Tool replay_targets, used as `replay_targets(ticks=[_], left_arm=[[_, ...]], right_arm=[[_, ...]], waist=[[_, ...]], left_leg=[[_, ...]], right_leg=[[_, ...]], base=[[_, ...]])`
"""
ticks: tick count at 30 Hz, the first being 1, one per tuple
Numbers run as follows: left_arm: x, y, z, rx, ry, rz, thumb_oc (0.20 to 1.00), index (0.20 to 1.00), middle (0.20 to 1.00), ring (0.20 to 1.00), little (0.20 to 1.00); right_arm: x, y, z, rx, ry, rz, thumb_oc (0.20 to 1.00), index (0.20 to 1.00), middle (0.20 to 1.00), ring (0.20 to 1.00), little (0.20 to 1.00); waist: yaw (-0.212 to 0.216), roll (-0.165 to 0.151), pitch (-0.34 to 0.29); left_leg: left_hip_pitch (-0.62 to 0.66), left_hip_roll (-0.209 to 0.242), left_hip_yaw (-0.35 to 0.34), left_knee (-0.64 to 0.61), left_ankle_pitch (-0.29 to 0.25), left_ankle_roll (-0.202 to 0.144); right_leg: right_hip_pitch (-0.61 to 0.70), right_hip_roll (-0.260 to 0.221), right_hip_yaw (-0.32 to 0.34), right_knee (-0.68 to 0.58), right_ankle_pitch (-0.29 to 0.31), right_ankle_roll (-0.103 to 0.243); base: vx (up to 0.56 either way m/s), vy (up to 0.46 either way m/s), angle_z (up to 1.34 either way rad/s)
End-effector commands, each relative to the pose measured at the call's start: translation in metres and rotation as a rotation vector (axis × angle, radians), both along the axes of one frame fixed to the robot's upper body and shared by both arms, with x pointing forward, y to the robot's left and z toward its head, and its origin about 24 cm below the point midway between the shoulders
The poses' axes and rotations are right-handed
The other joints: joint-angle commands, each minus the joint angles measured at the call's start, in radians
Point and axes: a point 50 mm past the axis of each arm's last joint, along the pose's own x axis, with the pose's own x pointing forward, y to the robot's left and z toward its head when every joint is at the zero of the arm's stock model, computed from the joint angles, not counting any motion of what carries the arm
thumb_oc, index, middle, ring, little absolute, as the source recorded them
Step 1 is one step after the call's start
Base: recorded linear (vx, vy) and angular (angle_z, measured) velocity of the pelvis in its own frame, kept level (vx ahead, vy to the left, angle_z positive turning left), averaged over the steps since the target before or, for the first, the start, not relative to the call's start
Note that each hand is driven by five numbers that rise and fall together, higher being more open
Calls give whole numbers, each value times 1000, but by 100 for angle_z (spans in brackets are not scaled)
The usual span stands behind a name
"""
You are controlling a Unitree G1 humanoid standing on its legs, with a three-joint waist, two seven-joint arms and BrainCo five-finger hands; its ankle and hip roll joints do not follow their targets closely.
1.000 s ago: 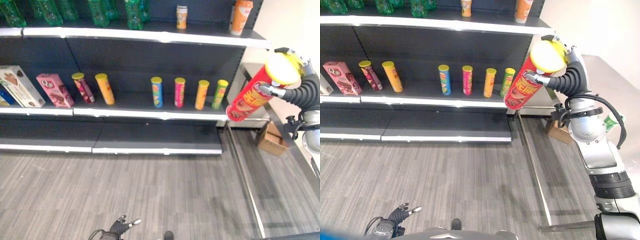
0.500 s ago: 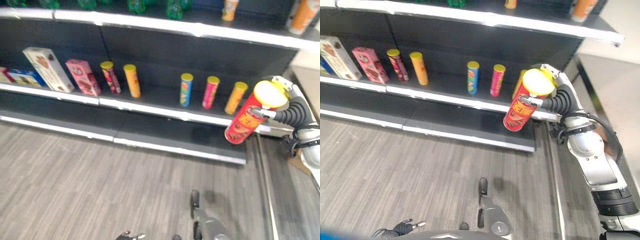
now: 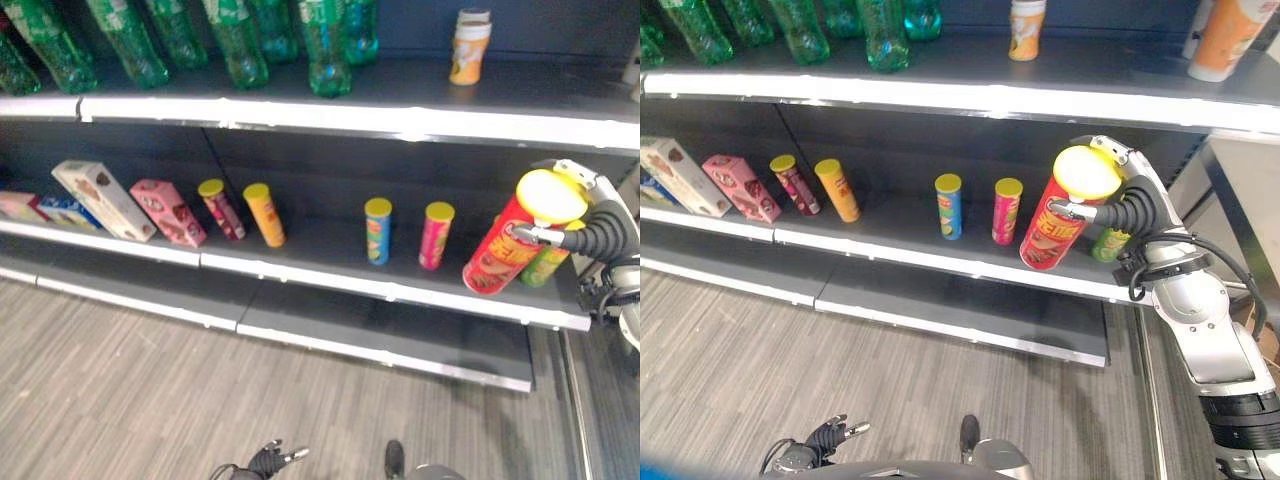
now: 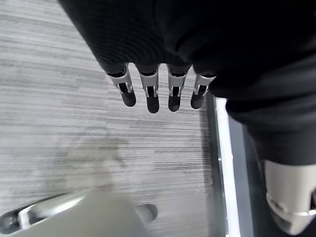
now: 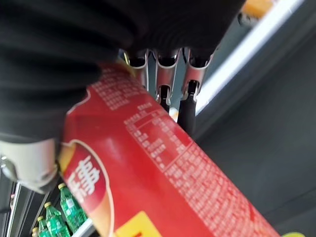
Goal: Put the goods on the table back onto the shelves and tidy them up.
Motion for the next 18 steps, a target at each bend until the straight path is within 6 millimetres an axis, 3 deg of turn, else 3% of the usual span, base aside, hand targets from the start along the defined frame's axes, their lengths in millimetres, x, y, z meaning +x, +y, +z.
replay_targets(ticks=[1,2,3,4,5,6,8,11,12,13,14,16,17,18], left_arm=[[0,22,6,80,-16,-32,1000,1000,1000,1000,1000],[-1,22,6,80,-16,-31,1000,1000,1000,1000,1000],[1,23,7,88,-18,-32,1000,1000,1000,1000,1000],[3,23,8,92,-29,-30,1000,1000,1000,1000,1000],[4,24,8,98,-35,-26,1000,1000,1000,1000,1000],[4,24,8,97,-35,-26,1000,1000,1000,1000,1000],[6,23,8,105,-46,-19,1000,1000,1000,1000,1000],[6,23,8,105,-46,-19,1000,1000,1000,1000,1000],[8,23,9,107,-53,-23,1000,1000,1000,1000,1000],[11,23,11,112,-78,-19,1000,1000,1000,1000,1000],[13,22,11,109,-79,-22,1000,1000,1000,1000,1000],[19,22,12,121,-79,-65,1000,1000,1000,1000,1000],[19,22,12,121,-79,-65,1000,1000,1000,1000,1000],[25,25,15,134,-97,-84,1000,1000,1000,1000,1000]], right_arm=[[-5,6,23,-13,-127,45,200,200,200,200,200],[-5,6,23,-13,-127,45,200,200,200,200,200],[-5,8,25,-19,-138,56,200,200,200,200,200],[-3,10,25,-20,-136,64,200,200,200,200,200],[-3,13,26,-21,-139,88,200,200,200,200,200],[-2,13,26,-22,-139,89,200,200,200,200,200],[0,12,26,-48,-126,81,200,200,200,200,200],[0,11,26,-49,-126,81,200,200,200,200,200],[0,12,26,-57,-124,83,200,200,200,200,200],[7,21,26,-82,-97,125,200,200,200,200,200],[9,23,25,-83,-90,133,200,200,200,200,200],[12,23,21,-71,-71,124,200,200,200,200,200],[12,23,21,-71,-71,124,200,200,200,200,200],[17,30,9,-32,-36,141,200,200,200,200,200]], waist=[[26,-41,-30],[28,-42,-30],[31,-44,-27],[32,-39,-30],[33,-20,-32],[33,-18,-32],[31,4,-36],[31,5,-35],[31,9,-36],[53,29,-37],[49,31,-40],[42,32,-54],[43,32,-54],[48,14,-59]], left_leg=[[44,86,79,-358,62,94],[52,85,82,-368,64,94],[48,125,73,-461,83,88],[48,156,53,-549,121,84],[41,220,6,-679,214,56],[48,222,7,-693,220,54],[9,297,-57,-796,329,12],[14,298,-57,-802,332,11],[0,313,-71,-810,346,4],[-33,302,-178,-725,300,-21],[-33,279,-192,-707,271,-22],[-23,240,-173,-711,218,-15],[-23,239,-172,-711,218,-14],[-14,192,-134,-697,177,21]], right_leg=[[-21,-100,12,40,-100,203],[-20,-101,15,40,-101,203],[-17,-117,26,43,-110,209],[-19,-122,39,43,-120,212],[-11,-129,69,39,-136,219],[-11,-126,70,39,-136,218],[19,-159,112,35,-164,237],[21,-158,112,35,-166,237],[30,-170,125,35,-175,245],[56,-241,174,31,-178,286],[53,-265,182,36,-171,293],[47,-323,193,49,-150,321],[47,-323,193,49,-150,322],[11,-376,201,68,-86,329]], base=[[118,79,-28],[93,109,-40],[105,125,-49],[184,290,-46],[135,219,-42],[162,272,-43],[206,356,-41],[72,126,-21],[302,814,-19],[331,964,-19],[315,1007,-54],[136,492,-61],[106,593,-11],[32,520,-7]])
